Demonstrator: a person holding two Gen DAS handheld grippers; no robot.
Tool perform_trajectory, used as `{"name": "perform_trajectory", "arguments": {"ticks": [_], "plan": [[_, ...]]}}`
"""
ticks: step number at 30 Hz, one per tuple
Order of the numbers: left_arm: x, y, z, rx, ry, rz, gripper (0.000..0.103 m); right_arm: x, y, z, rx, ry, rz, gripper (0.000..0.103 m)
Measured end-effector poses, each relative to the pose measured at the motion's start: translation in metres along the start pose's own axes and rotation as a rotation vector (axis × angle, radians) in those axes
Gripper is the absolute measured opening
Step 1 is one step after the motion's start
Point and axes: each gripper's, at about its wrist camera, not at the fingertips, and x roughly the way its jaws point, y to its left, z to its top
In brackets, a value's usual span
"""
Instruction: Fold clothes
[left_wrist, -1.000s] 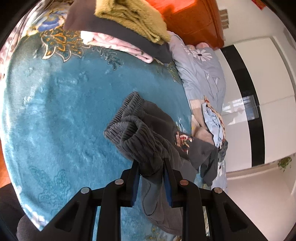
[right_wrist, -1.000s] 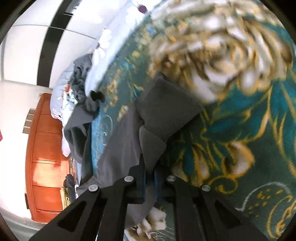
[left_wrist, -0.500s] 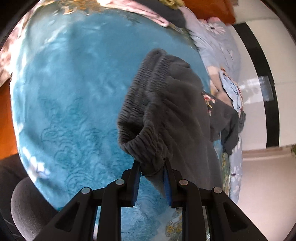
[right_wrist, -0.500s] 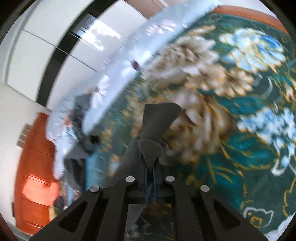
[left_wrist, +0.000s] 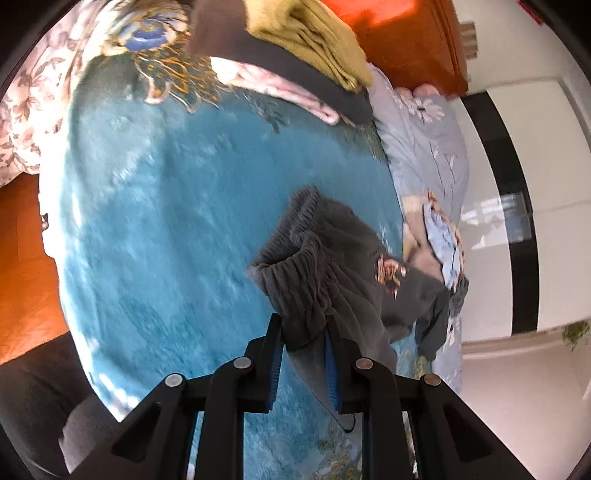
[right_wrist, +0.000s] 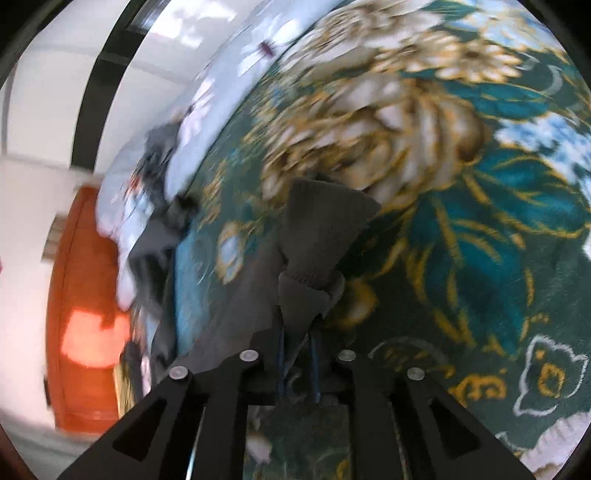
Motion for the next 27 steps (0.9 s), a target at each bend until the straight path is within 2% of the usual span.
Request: {"name": "perform_trajectory", "arguments": {"ticks": [2,3,4,7,9,12,13,15,18,20,23,27], "plan": [[-0.004,0.008,0.008,-0.01,-0.02,0.015,0.022,-0.004,0.015,-0.002,-0.075,0.031,-0.032,0.034],[-0.007,0.012,0.011,-0.008,-0.041,0.046,0.017,-0.008,0.023,-0.002,-0.12,0.028,-0.077,0.046],[-0.01,0.017,0.015,-0.008,-0.066,0.079,0.011,-0.011,0.028,-0.001,-0.151,0.022,-0.109,0.049],[-0.018,0.037,0.025,-0.061,-0.081,0.075,0.01,-0.026,0.039,0.005,-0.191,-0.044,-0.195,0.049],[-0.018,0.043,0.027,-0.069,-0.07,0.08,0.01,-0.028,0.045,0.014,-0.2,-0.093,-0.192,0.049],[-0.012,0.038,0.027,-0.051,-0.054,0.057,0.011,-0.015,0.061,0.026,-0.194,-0.14,-0.132,0.049],[-0.008,0.033,0.026,-0.041,-0.051,0.037,0.011,-0.005,0.069,0.028,-0.191,-0.138,-0.094,0.054],[0.001,0.019,0.027,-0.013,-0.042,0.023,0.014,0.025,0.088,0.033,-0.183,-0.1,0.004,0.059],[0.013,0.0,0.028,0.016,-0.037,0.023,0.014,0.072,0.116,0.041,-0.18,-0.052,0.126,0.06],[0.019,-0.009,0.028,0.034,-0.027,0.009,0.016,0.1,0.13,0.051,-0.163,-0.048,0.162,0.064],[0.028,-0.016,0.03,0.046,-0.009,0.0,0.021,0.142,0.151,0.07,-0.135,-0.047,0.209,0.065],[0.036,-0.014,0.033,0.026,0.005,-0.008,0.022,0.187,0.163,0.097,-0.048,-0.066,0.269,0.065]]}}
